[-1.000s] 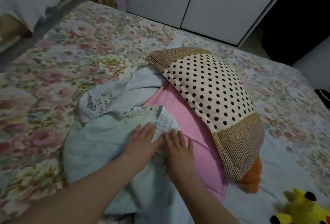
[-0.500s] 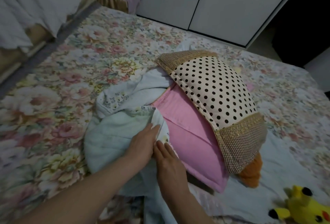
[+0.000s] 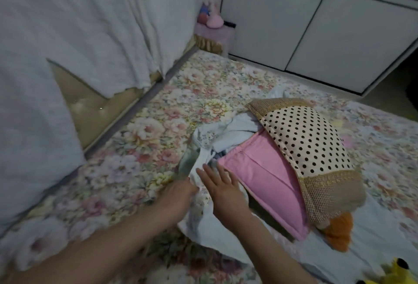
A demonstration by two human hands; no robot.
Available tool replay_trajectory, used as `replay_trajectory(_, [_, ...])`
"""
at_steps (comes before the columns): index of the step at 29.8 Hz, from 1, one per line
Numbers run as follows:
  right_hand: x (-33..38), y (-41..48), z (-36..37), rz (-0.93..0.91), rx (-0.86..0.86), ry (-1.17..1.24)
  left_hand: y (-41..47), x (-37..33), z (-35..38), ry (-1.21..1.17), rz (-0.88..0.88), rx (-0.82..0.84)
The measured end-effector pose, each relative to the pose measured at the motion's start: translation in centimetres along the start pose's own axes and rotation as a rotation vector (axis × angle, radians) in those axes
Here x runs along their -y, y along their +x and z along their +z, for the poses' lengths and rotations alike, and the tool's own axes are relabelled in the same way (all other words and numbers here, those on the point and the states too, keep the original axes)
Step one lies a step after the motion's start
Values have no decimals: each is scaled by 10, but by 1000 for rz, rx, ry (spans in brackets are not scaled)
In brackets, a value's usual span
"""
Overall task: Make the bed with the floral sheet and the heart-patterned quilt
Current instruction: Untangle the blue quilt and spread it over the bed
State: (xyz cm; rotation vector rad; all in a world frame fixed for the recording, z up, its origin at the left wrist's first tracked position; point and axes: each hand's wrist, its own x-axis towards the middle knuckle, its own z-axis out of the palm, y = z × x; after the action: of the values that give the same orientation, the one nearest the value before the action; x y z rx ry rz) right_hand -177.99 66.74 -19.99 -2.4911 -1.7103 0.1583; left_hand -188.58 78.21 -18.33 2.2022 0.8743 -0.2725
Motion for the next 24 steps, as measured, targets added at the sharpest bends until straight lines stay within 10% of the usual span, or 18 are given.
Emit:
replay_trajectory(9, [154, 56, 4, -732, 443, -185, -154, 122, -33, -136, -368, -35])
replay_trajectory(18, [218, 63, 11, -589, 467, -286, -274, 222, -87, -326, -458, -272])
replay_trajectory(24, [223, 61, -15, -537, 112, -86, -335, 249, -83, -331, -311, -464])
